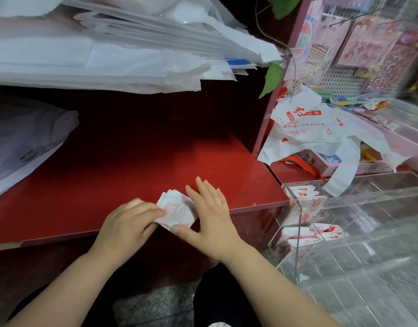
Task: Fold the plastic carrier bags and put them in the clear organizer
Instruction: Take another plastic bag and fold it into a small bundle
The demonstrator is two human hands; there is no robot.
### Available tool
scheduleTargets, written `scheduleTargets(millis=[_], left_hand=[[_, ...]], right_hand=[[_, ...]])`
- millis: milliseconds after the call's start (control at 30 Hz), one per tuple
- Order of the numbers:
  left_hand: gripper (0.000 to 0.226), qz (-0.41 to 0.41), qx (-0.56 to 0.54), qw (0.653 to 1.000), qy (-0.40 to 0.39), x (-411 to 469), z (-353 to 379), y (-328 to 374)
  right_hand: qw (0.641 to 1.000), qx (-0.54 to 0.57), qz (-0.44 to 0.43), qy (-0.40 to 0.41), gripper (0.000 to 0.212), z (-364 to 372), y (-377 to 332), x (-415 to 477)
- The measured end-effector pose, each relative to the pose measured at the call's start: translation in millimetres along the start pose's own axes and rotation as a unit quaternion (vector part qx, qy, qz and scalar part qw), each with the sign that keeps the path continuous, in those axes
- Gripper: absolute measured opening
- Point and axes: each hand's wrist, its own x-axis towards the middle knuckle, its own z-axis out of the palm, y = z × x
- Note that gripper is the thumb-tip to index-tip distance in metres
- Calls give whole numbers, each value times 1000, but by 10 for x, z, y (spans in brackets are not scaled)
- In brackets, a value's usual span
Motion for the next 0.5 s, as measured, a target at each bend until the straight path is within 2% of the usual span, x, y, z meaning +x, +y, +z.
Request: scheduleTargets(millis=[67,100,167,233,267,333,400,500], left_hand=[[31,3,-8,1000,2,39,-21,56],[30,6,-6,1000,3,56,-23,86],[26,28,-2,1000,12,96,-22,166],[25,50,7,998,25,148,-6,252],[26,52,15,998,25,183,-4,311],[29,57,19,997,38,277,-7,447],[29,53,5,997,46,390,-6,609],[29,8,-40,999,30,618,31,891]], right_hand=[[991,-102,-81,-18,78,-45,3,-34],[977,-175,-121,4,68,-32,50,-47],[957,-260,-121,36,49,-21,101,-51],[955,-259,-118,89,20,-65,108,-52],[957,-249,-110,101,15,-109,111,-63],[963,-230,-99,104,18,-215,147,-84],[968,-213,-94,92,6,-420,155,-124],[985,-169,7,20,12,-782,342,-235]])
